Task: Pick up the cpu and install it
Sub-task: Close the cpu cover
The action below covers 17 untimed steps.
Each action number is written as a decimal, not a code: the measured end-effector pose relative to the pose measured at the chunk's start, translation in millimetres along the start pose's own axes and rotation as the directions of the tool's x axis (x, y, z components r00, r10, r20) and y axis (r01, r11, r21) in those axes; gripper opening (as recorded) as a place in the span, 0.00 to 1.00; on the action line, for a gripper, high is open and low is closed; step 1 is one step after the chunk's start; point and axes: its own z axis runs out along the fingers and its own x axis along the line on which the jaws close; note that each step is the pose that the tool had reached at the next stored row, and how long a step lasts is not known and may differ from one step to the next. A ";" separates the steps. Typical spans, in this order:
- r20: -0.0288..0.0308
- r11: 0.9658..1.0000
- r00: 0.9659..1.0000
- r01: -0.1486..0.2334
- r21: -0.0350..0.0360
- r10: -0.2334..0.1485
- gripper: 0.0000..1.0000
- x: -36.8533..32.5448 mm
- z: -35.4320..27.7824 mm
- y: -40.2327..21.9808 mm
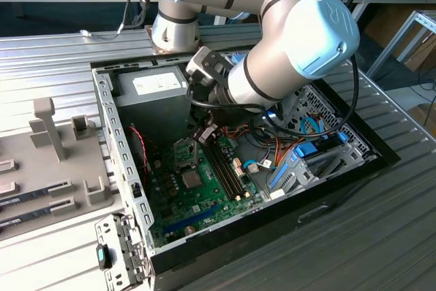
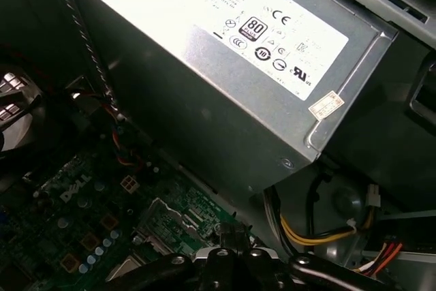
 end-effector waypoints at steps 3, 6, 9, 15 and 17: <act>0.002 1.000 1.000 0.000 -0.002 0.000 0.11 3.7 -2.1 -3.8; 0.003 1.000 1.000 0.001 -0.004 -0.001 0.11 6.8 -3.9 -7.2; 0.005 1.000 1.000 0.001 -0.006 -0.001 0.11 10.7 -6.2 -11.3; 0.006 1.000 1.000 0.001 -0.007 -0.001 0.11 15.1 -8.7 -15.9; 0.006 1.000 1.000 0.001 -0.007 -0.001 0.11 16.6 -9.5 -17.5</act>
